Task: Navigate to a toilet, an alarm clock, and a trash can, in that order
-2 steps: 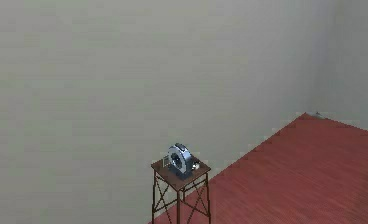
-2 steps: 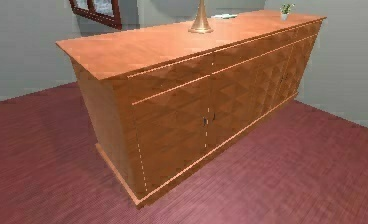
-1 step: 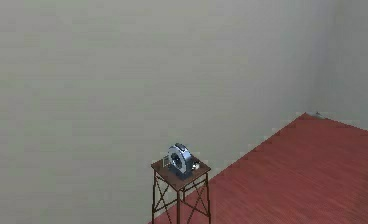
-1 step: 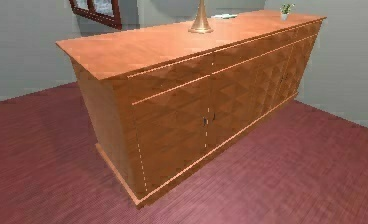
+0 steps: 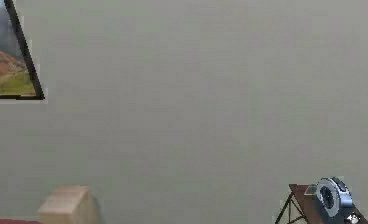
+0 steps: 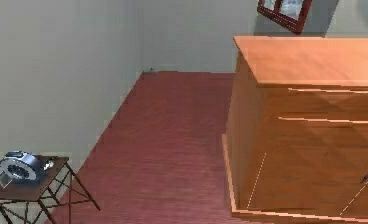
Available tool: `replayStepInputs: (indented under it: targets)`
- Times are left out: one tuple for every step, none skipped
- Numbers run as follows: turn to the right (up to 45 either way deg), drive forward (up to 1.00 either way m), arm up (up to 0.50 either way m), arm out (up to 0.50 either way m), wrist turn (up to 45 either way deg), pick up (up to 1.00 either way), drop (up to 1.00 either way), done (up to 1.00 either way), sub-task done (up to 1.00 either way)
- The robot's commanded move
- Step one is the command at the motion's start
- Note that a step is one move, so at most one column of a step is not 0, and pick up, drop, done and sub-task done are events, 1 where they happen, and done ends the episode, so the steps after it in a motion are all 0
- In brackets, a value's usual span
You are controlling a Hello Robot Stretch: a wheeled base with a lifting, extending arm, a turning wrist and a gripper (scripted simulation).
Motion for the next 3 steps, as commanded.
replayStepInputs:
  targets:
    - [-45.0,0.00,0.00,0.00,0.0,0.00,0.00,0.00,0.00]
    - [-45.0,0.00,0.00,0.00,0.0,0.00,0.00,0.00,0.00]
    - [-3.0,0.00,0.00,0.00,0.0,0.00,0.00,0.00,0.00]
